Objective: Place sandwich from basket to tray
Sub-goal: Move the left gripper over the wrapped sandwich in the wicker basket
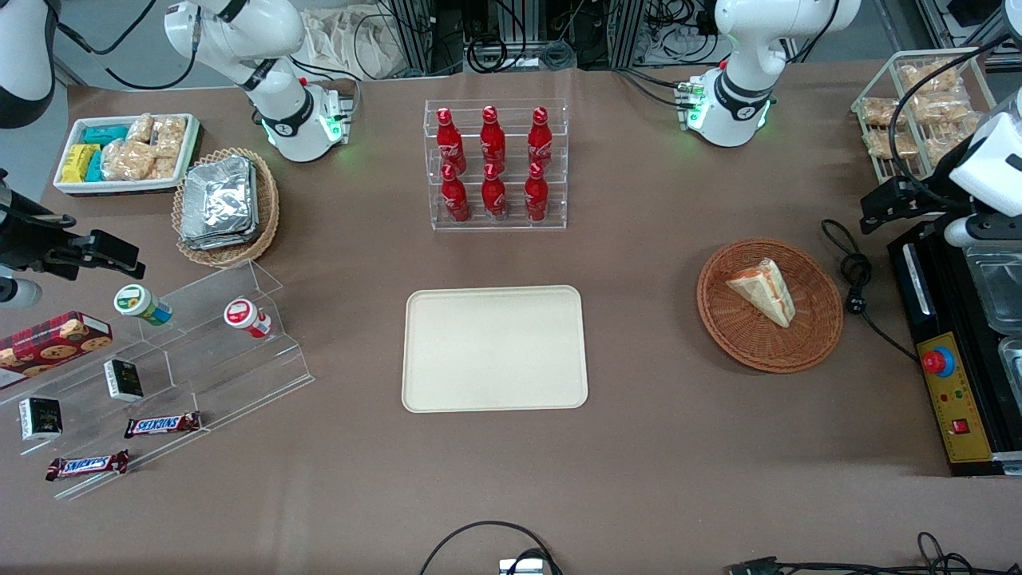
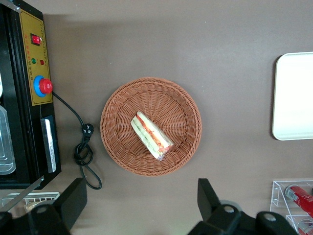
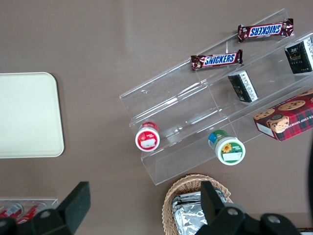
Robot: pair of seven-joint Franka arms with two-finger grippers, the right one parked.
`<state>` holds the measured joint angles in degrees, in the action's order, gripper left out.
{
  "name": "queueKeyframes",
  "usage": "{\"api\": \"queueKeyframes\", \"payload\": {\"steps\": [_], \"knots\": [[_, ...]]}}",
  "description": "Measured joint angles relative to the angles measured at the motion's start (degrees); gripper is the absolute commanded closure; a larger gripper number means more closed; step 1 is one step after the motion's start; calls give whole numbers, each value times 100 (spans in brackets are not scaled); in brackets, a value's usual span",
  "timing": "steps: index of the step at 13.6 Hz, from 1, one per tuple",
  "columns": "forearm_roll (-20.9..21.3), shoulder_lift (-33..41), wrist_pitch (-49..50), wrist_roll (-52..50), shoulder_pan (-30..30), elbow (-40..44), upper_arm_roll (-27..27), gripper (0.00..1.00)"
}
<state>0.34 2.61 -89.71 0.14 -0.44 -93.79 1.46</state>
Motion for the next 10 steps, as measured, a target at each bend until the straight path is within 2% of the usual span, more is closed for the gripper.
{"api": "queueKeyframes", "payload": {"steps": [6,10], "knots": [[0,-23,211,-61,0,5,0,0],[0,-201,136,-664,0,-241,-3,0]]}}
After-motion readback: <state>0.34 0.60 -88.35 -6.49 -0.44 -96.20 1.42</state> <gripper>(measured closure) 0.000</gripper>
